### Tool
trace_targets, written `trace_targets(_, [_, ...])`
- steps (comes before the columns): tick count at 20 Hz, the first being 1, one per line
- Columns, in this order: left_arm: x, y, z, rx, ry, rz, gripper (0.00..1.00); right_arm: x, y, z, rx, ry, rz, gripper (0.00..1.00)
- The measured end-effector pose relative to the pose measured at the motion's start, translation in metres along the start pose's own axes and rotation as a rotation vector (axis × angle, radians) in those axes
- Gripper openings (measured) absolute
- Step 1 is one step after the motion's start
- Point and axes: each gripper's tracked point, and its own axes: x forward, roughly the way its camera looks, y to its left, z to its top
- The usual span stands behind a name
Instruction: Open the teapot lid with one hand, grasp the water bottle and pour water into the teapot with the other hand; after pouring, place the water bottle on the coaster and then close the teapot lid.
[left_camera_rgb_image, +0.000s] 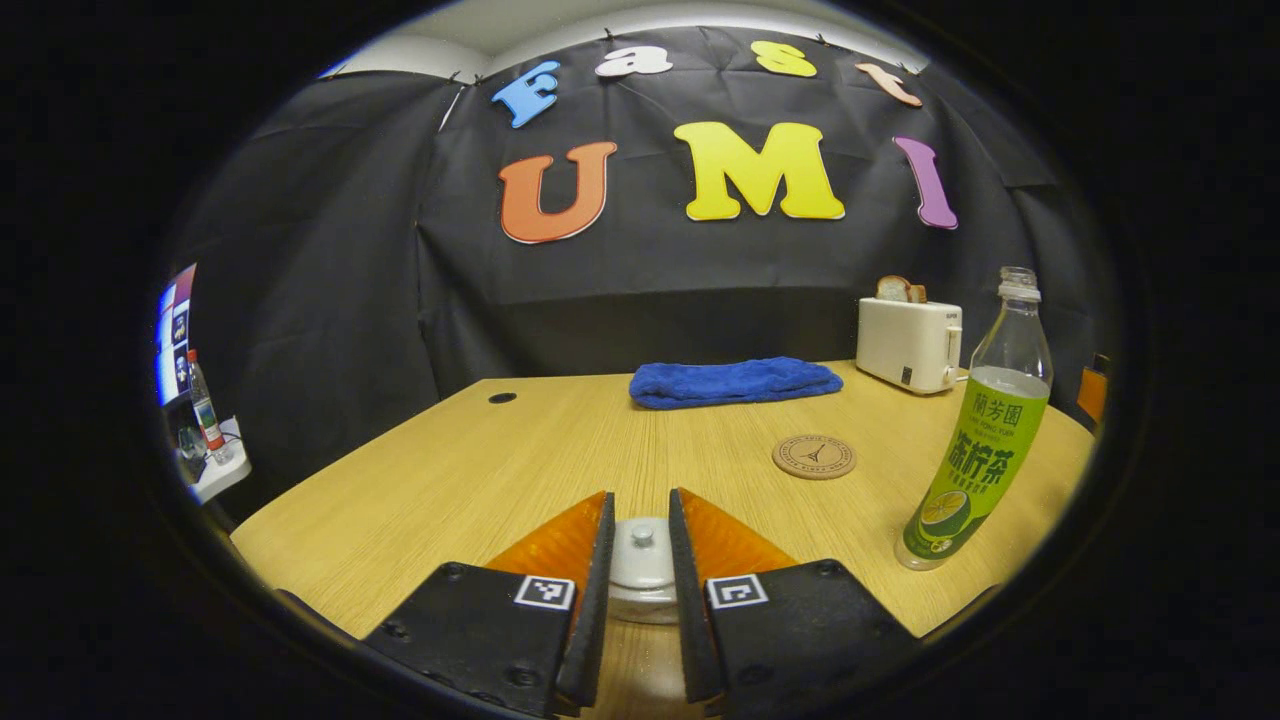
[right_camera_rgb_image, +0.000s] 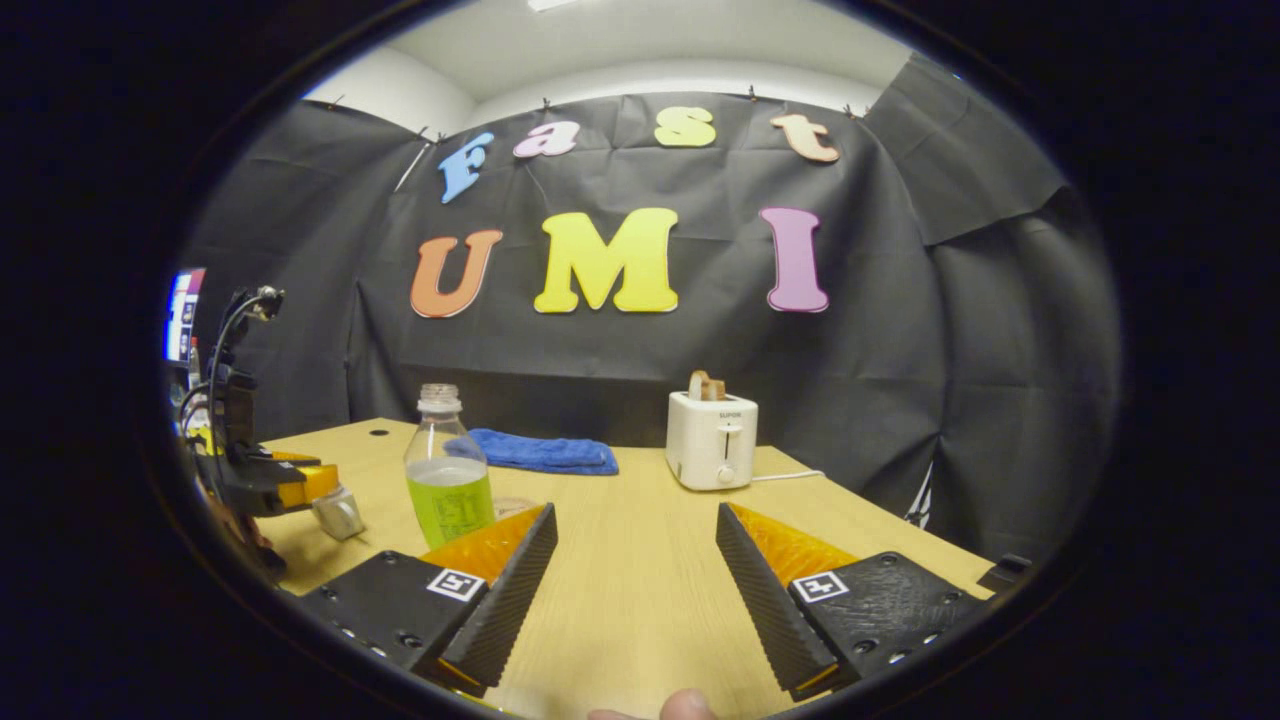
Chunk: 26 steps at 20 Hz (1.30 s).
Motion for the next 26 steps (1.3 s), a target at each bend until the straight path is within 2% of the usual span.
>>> trace_targets(1, [0.002, -0.001, 0.001, 0.001, 0.000, -0.003, 0.21, 0.001, 0.004, 0.000, 0.005, 0.000, 0.016, 0.96])
trace_targets(3, [0.002, -0.005, 0.003, 0.010, 0.001, -0.002, 0.12, 0.000, 0.011, 0.000, 0.004, 0.001, 0.052, 0.96])
trace_targets(5, [0.001, -0.005, 0.003, 0.009, 0.002, -0.005, 0.06, -0.003, 0.027, 0.000, 0.015, -0.006, 0.127, 0.95])
trace_targets(9, [-0.003, -0.003, 0.011, -0.027, 0.004, -0.022, 0.03, -0.014, 0.055, 0.003, 0.000, -0.020, 0.245, 0.98])
trace_targets(10, [-0.008, -0.003, 0.017, -0.033, -0.010, -0.028, 0.02, -0.016, 0.062, 0.002, -0.003, -0.021, 0.269, 0.95])
trace_targets(14, [-0.024, 0.001, 0.042, -0.032, -0.079, -0.032, 0.03, -0.015, 0.092, -0.012, -0.021, 0.020, 0.339, 0.96])
trace_targets(18, [-0.043, 0.011, 0.053, -0.037, -0.115, -0.024, 0.03, 0.000, 0.110, -0.028, -0.005, 0.075, 0.336, 0.95])
trace_targets(26, [-0.062, 0.029, 0.049, -0.029, -0.127, -0.003, 0.02, 0.042, 0.128, -0.045, 0.012, 0.143, 0.259, 0.97])
